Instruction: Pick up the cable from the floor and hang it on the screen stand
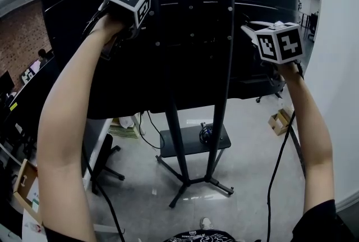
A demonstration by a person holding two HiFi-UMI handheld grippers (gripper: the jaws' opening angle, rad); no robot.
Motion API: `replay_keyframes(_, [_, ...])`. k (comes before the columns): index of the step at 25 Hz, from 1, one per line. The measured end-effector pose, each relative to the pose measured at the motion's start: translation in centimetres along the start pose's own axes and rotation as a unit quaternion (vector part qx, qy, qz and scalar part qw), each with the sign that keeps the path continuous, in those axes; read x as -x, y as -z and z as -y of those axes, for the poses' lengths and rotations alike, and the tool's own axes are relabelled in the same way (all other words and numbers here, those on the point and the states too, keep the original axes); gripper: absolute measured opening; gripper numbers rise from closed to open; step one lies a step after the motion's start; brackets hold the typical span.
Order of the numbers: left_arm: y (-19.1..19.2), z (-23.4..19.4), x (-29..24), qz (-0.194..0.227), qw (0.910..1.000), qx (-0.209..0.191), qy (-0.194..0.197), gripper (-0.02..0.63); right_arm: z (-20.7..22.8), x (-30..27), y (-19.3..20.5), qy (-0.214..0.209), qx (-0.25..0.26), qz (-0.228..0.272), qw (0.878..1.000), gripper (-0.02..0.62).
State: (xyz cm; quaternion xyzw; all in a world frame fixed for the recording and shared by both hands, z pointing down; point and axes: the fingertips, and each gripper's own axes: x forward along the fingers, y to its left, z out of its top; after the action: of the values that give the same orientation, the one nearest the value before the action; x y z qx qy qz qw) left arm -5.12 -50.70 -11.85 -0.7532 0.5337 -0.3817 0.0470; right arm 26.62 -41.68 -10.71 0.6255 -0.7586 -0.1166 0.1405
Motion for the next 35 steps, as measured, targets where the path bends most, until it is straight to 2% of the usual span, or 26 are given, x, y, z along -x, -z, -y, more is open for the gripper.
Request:
replay_keyframes(2, [0.0,0.2,0.3,0.017,0.9997,-0.017,0.004,0.058,0.1,0.0,0.0,0.0,-0.003,0.001,1.0,0.099])
replay_keyframes(5, [0.5,0.3,0.7,0.038,0.9986,-0.035,0.008,0.124,-0.1,-0.2,-0.2,-0.004,-0.005,0.004,1.0,0.098])
replay_keyframes(11, [0.6,-0.3,2.6,0.112,0.9931,-0.036,0.002,0.166,-1.5,-0.6,-0.7,-0.017,-0.004,0.007,1.0,0.098])
replay_keyframes(16, [0.8,-0.4,3.8,0.167,0.9859,-0.011,0.007,0.173,-2.9,-0.7,-1.0,-0.025,-0.003,0.011,1.0,0.098])
replay_keyframes(22, [1.2,-0.8,4.9,0.234,0.9717,0.032,0.018,0.202,-4.2,-0.3,-1.4,-0.032,-0.005,0.015,0.999,0.098])
replay_keyframes(35, [1.5,-0.7,6.5,0.292,0.9539,0.059,0.04,0.201,-5.3,0.2,-1.0,-0.037,-0.006,0.016,0.999,0.098])
